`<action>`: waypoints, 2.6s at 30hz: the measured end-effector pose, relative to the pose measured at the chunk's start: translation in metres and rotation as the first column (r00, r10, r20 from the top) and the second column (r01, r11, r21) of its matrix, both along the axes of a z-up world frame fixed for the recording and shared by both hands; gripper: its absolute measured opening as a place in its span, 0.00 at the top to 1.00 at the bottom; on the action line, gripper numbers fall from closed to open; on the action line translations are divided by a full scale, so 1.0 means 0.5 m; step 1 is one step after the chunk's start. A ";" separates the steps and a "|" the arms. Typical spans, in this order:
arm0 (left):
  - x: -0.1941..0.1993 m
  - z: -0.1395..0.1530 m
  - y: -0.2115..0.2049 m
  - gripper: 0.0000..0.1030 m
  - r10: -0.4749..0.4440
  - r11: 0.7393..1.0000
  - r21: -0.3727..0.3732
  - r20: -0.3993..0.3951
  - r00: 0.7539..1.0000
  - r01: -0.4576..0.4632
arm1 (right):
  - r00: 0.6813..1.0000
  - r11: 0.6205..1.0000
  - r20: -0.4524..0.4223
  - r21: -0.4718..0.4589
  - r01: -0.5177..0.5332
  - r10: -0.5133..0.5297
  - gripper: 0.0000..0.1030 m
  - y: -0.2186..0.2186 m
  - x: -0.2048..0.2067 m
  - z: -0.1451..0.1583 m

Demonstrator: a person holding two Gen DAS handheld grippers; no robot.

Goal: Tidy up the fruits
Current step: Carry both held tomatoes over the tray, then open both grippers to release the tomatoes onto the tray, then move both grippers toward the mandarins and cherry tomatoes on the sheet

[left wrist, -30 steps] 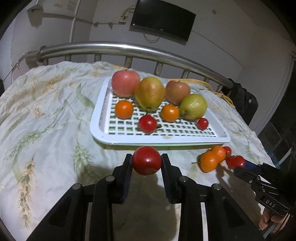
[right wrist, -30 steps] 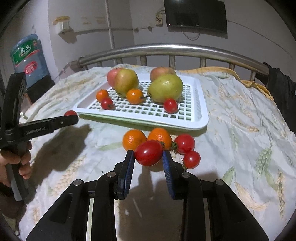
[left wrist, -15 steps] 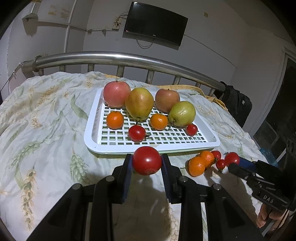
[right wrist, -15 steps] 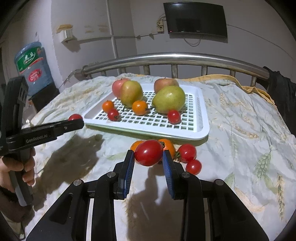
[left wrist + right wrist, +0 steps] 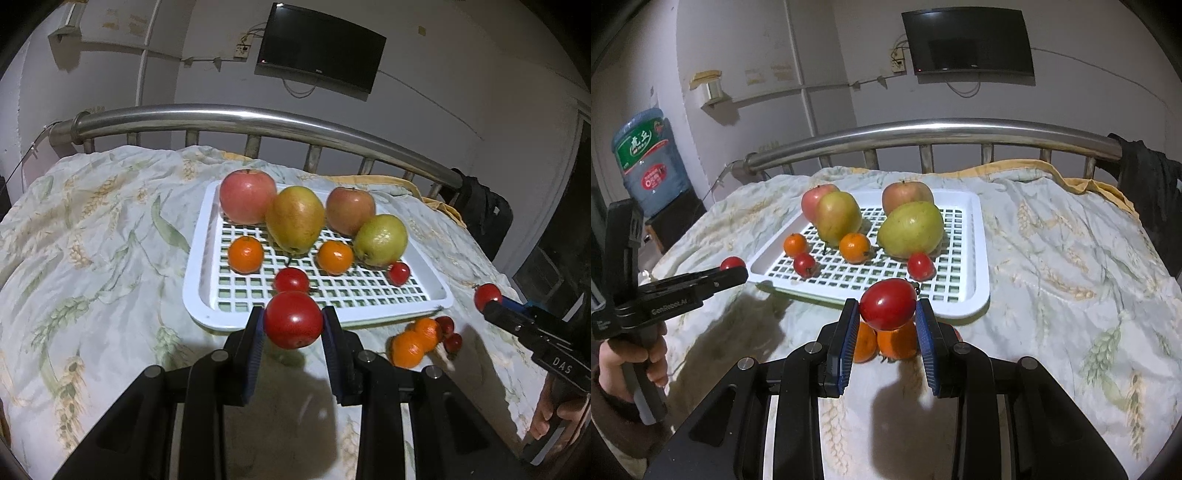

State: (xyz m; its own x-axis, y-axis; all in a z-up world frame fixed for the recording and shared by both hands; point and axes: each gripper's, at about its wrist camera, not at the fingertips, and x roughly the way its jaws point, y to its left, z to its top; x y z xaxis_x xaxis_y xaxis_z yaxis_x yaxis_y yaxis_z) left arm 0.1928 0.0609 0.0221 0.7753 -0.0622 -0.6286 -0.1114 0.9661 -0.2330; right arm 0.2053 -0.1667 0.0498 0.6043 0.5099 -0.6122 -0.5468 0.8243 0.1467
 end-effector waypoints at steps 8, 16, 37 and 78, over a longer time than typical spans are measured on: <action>0.037 -0.007 0.048 0.68 0.060 0.998 -0.004 -0.026 0.998 -0.060 | 1.000 1.000 -0.021 -0.010 -0.010 0.010 0.71 0.031 0.040 0.002; 0.085 -0.028 0.059 0.68 0.067 0.998 0.003 -0.078 0.995 -0.067 | 0.997 0.999 -0.062 -0.018 -0.038 0.037 0.71 0.083 0.090 -0.003; 0.147 -0.078 0.052 0.68 0.084 0.995 0.059 -0.146 0.986 -0.076 | 0.980 0.990 -0.197 -0.135 -0.050 0.022 0.71 0.193 0.170 -0.112; -0.114 0.144 -0.138 0.00 -0.038 0.994 0.112 0.283 0.958 0.007 | 0.938 0.977 0.294 0.158 0.141 -0.182 0.00 -0.109 -0.112 0.137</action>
